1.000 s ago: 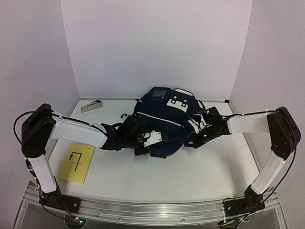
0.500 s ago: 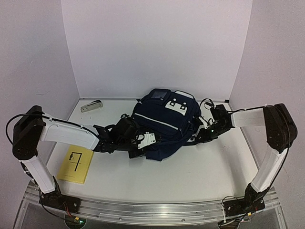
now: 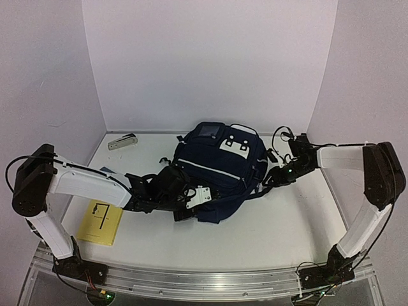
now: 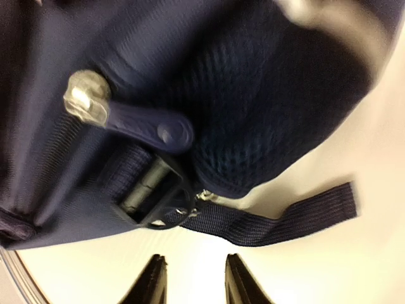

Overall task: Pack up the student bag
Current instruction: Zip the student bag at the center of the board, then unzip the student bag at the center of the board.

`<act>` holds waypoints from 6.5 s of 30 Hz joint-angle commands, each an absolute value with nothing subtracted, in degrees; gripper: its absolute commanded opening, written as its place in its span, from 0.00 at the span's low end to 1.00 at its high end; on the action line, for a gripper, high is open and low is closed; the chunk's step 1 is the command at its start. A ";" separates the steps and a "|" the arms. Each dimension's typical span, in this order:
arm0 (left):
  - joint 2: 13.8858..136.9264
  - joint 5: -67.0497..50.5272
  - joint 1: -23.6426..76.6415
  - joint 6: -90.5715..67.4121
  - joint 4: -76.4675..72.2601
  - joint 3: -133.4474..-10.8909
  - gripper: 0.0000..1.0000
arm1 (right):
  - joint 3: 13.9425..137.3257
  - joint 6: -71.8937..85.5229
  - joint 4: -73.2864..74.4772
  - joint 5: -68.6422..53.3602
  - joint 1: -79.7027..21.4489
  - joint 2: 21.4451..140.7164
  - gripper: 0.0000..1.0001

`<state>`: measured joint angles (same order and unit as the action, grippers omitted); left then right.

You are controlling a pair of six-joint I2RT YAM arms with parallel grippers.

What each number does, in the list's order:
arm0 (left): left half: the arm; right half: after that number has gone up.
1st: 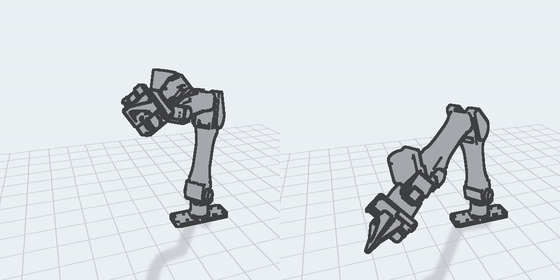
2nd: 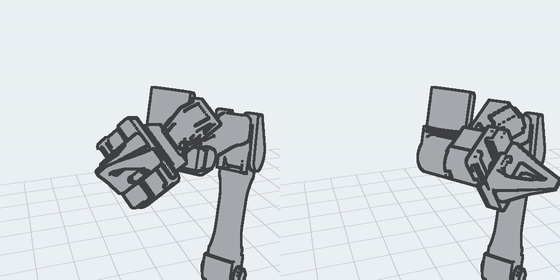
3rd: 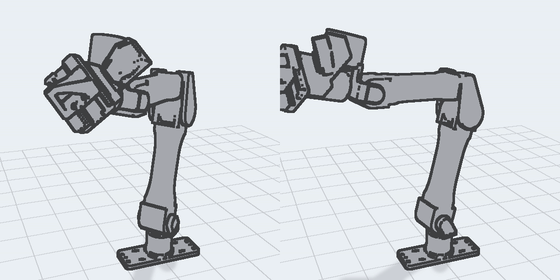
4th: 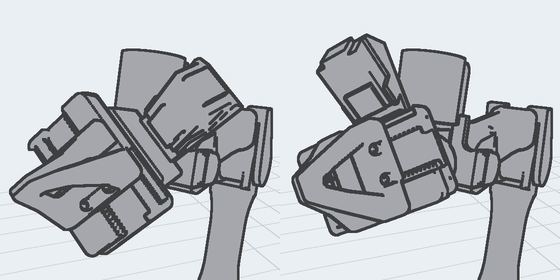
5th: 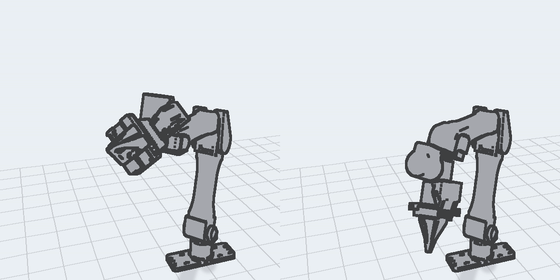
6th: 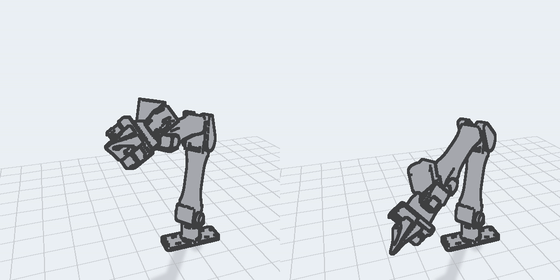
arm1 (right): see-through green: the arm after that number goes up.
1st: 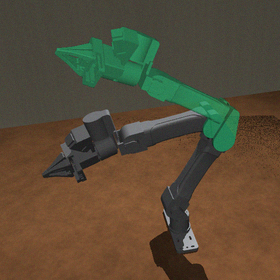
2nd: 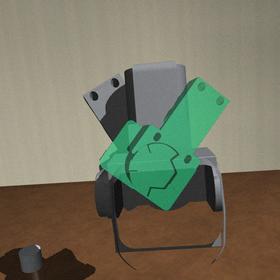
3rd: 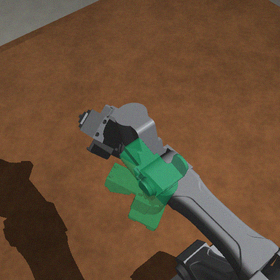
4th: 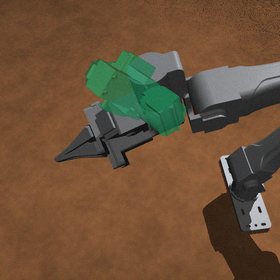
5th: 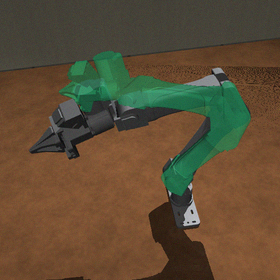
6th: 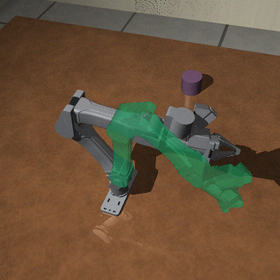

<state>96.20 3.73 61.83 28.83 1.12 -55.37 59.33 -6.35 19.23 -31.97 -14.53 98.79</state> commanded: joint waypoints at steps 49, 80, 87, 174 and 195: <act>80.17 -6.16 47.64 -11.81 2.16 -55.10 1.00 | 77.70 -43.29 28.03 -32.13 -16.91 107.67 0.57; 96.09 -3.90 49.05 -7.28 2.80 -59.96 1.00 | 74.48 -33.91 35.12 -31.25 -19.93 99.17 0.00; 103.55 1.58 53.55 -6.83 2.92 -63.31 0.99 | 70.45 -28.96 36.33 -33.51 -22.16 100.90 0.00; 113.06 13.17 59.79 -8.70 -7.06 -77.71 0.01 | 64.61 2.53 15.57 -43.23 -37.79 93.79 0.04; 97.84 -4.02 61.54 -13.82 -3.28 -65.36 0.53 | 68.09 -8.14 29.94 -30.31 -32.97 84.98 0.39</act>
<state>96.30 1.35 59.82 -13.59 -5.67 -61.68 67.20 -4.06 26.02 -38.58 -34.39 86.33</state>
